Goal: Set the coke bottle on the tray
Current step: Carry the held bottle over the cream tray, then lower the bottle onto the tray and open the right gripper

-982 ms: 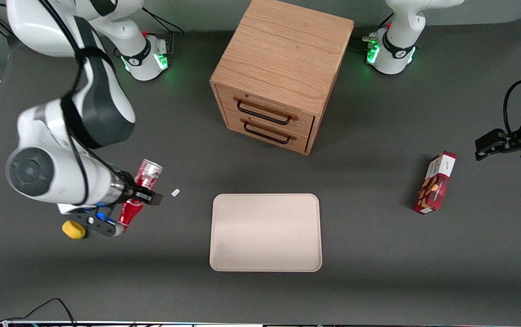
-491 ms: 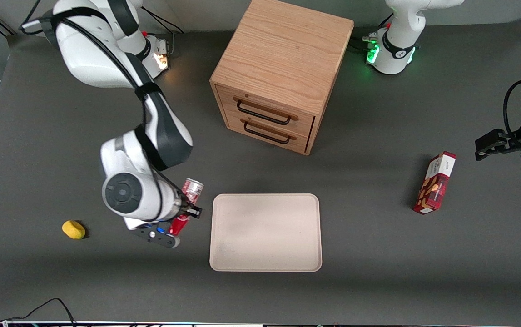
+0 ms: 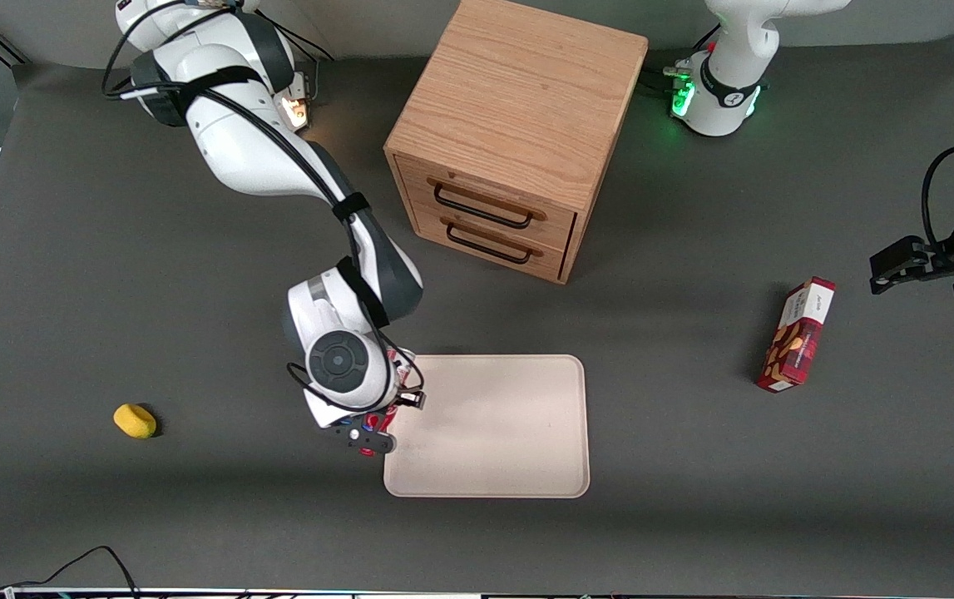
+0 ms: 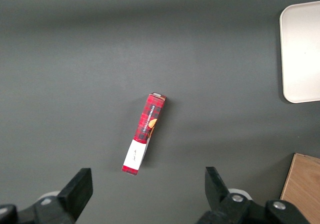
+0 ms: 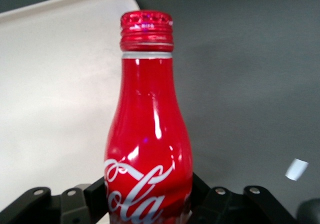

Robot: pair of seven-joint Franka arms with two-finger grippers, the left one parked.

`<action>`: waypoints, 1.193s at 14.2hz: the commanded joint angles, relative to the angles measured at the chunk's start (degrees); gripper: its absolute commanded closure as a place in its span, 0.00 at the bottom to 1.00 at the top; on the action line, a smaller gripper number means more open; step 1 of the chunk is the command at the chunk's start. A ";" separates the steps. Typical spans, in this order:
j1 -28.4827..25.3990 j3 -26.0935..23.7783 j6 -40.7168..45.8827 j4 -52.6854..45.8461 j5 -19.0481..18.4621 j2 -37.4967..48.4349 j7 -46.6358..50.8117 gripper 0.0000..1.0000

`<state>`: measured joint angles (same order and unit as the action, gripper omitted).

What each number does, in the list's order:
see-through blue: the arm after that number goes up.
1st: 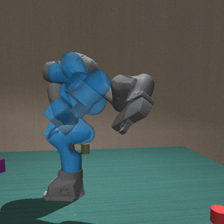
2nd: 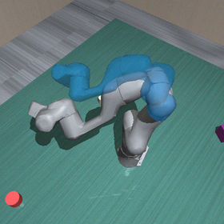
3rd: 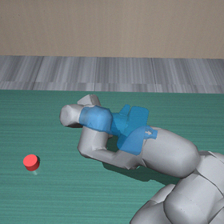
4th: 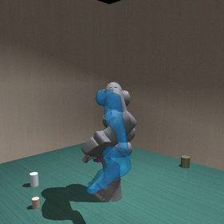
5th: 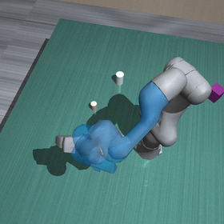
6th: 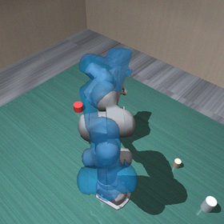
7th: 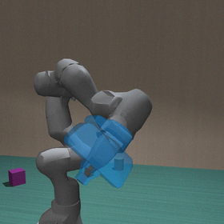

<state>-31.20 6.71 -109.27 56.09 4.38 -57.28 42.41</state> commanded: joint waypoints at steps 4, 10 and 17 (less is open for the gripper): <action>-0.53 0.93 -4.90 -2.82 0.63 -4.95 -6.35 1.00; -0.53 0.49 -9.73 -2.74 0.98 -7.06 -9.87 1.00; -0.44 -0.47 -11.23 -2.56 1.07 -7.94 -11.65 0.00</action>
<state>-31.36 5.87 -120.54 55.79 4.38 -64.33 32.16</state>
